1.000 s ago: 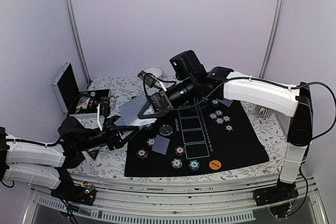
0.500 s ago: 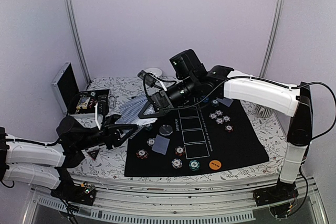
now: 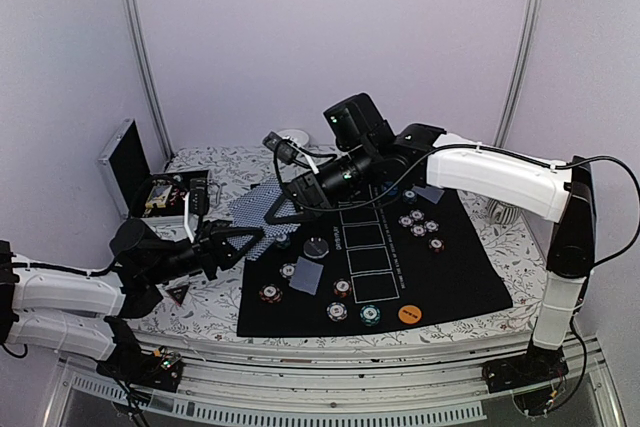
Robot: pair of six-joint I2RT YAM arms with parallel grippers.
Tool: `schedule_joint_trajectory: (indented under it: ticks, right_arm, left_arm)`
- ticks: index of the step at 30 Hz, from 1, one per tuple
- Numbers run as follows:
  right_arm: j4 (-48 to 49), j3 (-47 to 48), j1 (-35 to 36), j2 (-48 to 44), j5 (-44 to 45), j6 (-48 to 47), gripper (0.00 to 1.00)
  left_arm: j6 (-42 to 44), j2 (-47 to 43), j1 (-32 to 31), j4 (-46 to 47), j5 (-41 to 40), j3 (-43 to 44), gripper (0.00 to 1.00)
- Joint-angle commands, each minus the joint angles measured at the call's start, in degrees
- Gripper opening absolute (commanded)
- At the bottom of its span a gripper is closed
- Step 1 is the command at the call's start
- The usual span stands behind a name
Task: Distribute texas hold em gaming equipment
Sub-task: Adjust the face-down deck piles.
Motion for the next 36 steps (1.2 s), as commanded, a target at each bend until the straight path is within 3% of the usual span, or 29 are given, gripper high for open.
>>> schedule_joint_trajectory:
  ticks: [1,5,12,17,20,24,27,36]
  right_arm:
    - [0.7,-0.1,1.0,-1.8,1.5,-0.3,0.13]
    - [1.4,-1.0,-0.3,-2.4,2.8,-0.4,0.31]
    - [2.8,-2.9,-2.7,-4.8,3.9,0.0,0.38]
    - [2.8,-5.9,-3.1,-9.5,9.5,-2.6,0.46]
    - [4.3,-8.6,-3.1,-13.3,10.4,-5.3,0.42]
    - [15.2,-16.8,-1.6,-18.7,3.5,-9.3,0.30]
    - [19.6,-18.0,-1.2,-18.4,-1.8,-9.1,0.21]
    - [19.7,-14.9,0.0,-12.7,-0.8,-7.1,0.20]
  left_arm:
    - [1.4,0.0,0.5,0.8,-2.7,0.1,0.00]
    - [1.3,-0.8,0.4,-1.0,-3.8,-0.3,0.00]
    - [3.1,-2.7,0.4,-2.1,-4.3,-1.3,0.00]
    - [3.7,-2.9,0.5,-2.1,-3.9,-1.2,0.00]
    - [3.9,-3.2,0.4,-2.4,-4.1,-1.2,0.00]
    - [4.3,-3.3,0.4,-2.5,-4.5,-1.4,0.00]
    - [4.3,-3.1,0.4,-2.8,-4.1,-1.0,0.00]
    - [4.5,-3.4,0.4,-2.9,-3.0,-0.7,0.00]
